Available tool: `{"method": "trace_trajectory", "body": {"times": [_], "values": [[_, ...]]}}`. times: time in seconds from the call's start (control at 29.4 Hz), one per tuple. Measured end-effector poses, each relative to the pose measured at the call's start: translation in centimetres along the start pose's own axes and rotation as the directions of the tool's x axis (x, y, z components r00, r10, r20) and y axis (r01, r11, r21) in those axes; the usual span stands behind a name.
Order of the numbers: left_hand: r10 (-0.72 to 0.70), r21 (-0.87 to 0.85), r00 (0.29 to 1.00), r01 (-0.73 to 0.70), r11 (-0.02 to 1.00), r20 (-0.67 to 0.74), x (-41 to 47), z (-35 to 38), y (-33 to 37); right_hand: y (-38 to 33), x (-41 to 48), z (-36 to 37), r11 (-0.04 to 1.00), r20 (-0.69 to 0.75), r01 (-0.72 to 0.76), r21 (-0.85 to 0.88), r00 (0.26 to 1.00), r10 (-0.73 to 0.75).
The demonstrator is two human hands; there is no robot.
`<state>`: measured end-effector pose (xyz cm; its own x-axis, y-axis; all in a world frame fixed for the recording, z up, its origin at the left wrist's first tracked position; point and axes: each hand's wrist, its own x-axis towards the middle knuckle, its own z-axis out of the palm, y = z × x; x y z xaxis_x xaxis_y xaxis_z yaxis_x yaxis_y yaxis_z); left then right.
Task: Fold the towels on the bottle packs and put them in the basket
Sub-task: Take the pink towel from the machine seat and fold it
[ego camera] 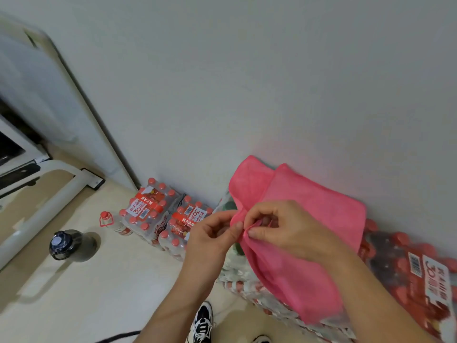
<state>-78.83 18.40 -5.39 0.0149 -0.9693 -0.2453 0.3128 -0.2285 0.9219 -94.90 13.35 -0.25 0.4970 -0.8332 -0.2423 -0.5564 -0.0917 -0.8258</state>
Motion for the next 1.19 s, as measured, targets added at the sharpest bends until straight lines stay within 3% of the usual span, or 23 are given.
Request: {"method": "trace_trajectory", "body": {"times": [0.14,0.27,0.44,0.58,0.65,0.71,0.75,0.78,0.88,0.95,1.02,1.09,1.19], "values": [[-0.014,-0.035,0.999,0.015,0.999,0.051,-0.1,2.3,1.2,-0.4,-1.7,-1.5,0.993,-0.114,0.048,0.11,0.993,-0.035],[-0.035,-0.041,0.999,0.035,0.999,0.014,-0.3,3.6,1.4,-0.4,-2.6,-2.0,0.993,-0.242,0.075,0.088,0.969,-0.051],[-0.025,-0.074,0.996,0.031,0.997,0.083,-0.9,4.8,2.8,-0.2,-3.5,-2.3,0.995,-0.346,0.077,0.056,0.937,-0.053],[0.053,0.127,0.989,-0.071,0.989,0.141,-0.7,5.3,3.6,-0.3,-3.8,-1.9,0.989,-0.451,0.054,-0.141,0.885,-0.113],[0.084,0.252,0.986,-0.118,0.961,0.143,-0.7,5.3,3.5,-1.4,-3.7,-3.0,0.977,-0.33,0.086,-0.196,0.932,-0.148],[0.156,0.403,0.973,-0.214,0.89,0.172,-0.9,4.7,3.6,-2.4,-2.7,-4.4,0.974,-0.023,0.116,-0.194,0.992,-0.123],[0.171,0.42,0.968,-0.235,0.876,0.186,-1.1,4.6,3.7,-2.5,-2.3,-5.0,0.975,0.065,0.121,-0.188,0.992,-0.11],[0.174,0.401,0.971,-0.227,0.887,0.165,-1.3,4.9,3.8,-2.2,-2.1,-5.5,0.976,0.048,0.109,-0.186,0.994,-0.101],[0.09,0.134,0.995,-0.084,0.987,-0.042,-0.5,3.8,5.2,-1.9,-1.4,-4.0,0.997,-0.325,0.076,0.001,0.943,-0.071],[0.014,-0.011,1.0,-0.014,1.0,-0.002,0.1,3.4,5.8,-1.3,-2.4,-1.6,0.975,-0.389,0.119,0.186,0.92,-0.038],[0.017,0.051,0.99,-0.024,0.998,0.137,0.4,4.2,6.3,-0.9,-4.0,0.6,0.982,-0.537,0.141,0.126,0.842,-0.052],[0.081,0.205,0.986,-0.111,0.972,0.148,0.5,4.6,6.6,-0.7,-4.1,2.2,0.991,-0.637,0.129,0.033,0.767,-0.079],[0.301,0.395,0.941,-0.339,0.854,0.157,1.3,6.5,7.6,1.6,-4.1,2.4,0.992,-0.715,-0.056,-0.115,0.698,-0.043]]}}
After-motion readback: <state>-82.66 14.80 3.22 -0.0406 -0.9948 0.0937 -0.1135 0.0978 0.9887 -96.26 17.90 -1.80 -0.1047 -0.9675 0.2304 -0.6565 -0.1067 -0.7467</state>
